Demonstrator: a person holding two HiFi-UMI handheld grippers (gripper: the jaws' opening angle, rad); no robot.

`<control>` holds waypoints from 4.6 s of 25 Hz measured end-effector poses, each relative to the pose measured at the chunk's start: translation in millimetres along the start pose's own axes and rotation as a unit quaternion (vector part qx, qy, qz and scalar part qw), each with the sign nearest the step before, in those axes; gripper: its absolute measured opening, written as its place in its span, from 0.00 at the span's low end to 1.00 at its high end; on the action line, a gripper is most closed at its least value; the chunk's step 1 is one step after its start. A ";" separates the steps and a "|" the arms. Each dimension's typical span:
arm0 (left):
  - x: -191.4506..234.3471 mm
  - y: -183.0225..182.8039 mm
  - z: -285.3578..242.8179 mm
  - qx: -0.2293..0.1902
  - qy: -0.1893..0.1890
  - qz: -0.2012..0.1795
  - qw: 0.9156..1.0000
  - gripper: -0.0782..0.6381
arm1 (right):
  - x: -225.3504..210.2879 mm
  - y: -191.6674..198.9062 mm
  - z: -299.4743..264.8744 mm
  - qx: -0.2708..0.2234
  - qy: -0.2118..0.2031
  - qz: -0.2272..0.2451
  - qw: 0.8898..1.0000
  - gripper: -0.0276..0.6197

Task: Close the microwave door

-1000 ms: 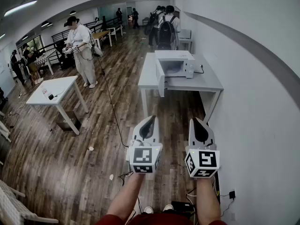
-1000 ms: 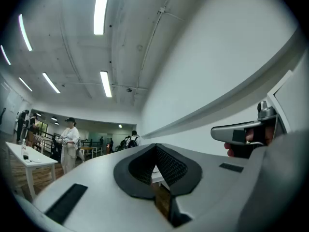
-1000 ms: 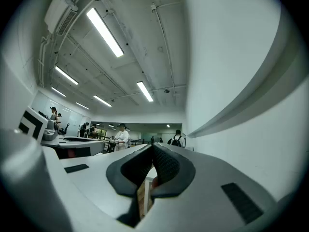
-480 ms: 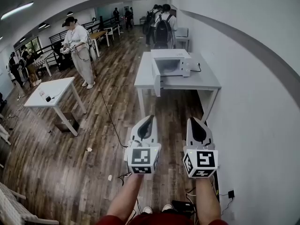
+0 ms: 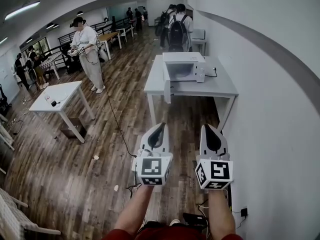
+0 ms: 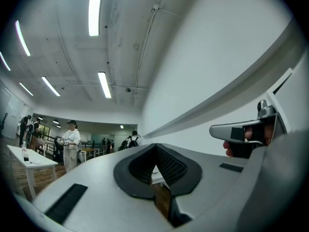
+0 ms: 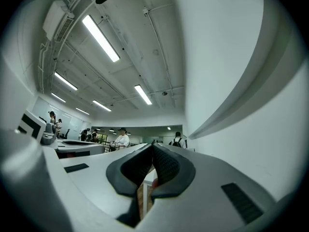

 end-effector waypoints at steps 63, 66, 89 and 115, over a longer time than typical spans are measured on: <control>179.2 106.4 -384.9 0.014 0.003 -0.004 1.000 0.15 | -78.7 141.2 -401.1 0.006 0.004 0.005 1.000 0.08; 174.3 103.3 -421.5 0.008 -0.004 -0.007 1.000 0.15 | -104.2 146.0 -428.8 0.002 -0.002 0.001 1.000 0.08; 198.6 170.7 -526.0 0.059 -0.051 -0.009 0.997 0.15 | -150.8 235.0 -538.2 0.047 -0.046 -0.046 0.997 0.08; 329.9 260.3 -431.9 0.121 -0.175 0.020 0.977 0.15 | 37.1 353.9 -548.5 0.174 -0.197 -0.054 0.963 0.08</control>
Point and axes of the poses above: the fingertips, and each gripper's own axes: z backward along the fingers, x to its left, y out of its underside, the point moved 4 cm from there along z, backward along the fingers, and after that the axes turned 5 degrees about z, right-handed, at the moved point
